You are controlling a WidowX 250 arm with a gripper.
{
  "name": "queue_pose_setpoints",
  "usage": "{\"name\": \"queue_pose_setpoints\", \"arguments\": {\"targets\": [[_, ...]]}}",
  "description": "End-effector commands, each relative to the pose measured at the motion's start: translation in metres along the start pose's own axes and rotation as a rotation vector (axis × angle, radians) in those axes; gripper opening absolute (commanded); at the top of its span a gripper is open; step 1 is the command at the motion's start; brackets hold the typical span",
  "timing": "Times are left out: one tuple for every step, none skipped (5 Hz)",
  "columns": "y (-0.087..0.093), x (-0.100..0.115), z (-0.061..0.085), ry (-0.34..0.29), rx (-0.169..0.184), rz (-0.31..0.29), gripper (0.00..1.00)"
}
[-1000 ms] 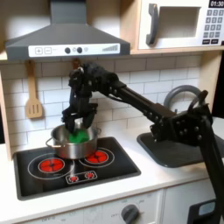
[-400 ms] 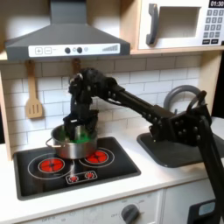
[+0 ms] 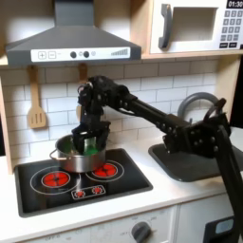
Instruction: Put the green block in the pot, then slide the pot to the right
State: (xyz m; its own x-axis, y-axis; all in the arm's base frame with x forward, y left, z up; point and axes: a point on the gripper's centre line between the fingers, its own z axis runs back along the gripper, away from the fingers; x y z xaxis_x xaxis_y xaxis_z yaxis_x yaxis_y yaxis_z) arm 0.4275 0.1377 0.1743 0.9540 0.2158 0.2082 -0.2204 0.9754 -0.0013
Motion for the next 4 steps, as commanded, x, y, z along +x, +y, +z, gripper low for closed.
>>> {"name": "queue_pose_setpoints", "arguments": {"targets": [[-0.014,-0.011,-0.007,0.029,-0.014,-0.017,1.0],[-0.026,-0.017,-0.009,0.041,-0.02,-0.036,1.0],[-0.042,-0.023,-0.008,0.045,-0.025,-0.056,1.0],[-0.047,-0.028,-0.006,0.049,-0.029,-0.053,1.0]]}}
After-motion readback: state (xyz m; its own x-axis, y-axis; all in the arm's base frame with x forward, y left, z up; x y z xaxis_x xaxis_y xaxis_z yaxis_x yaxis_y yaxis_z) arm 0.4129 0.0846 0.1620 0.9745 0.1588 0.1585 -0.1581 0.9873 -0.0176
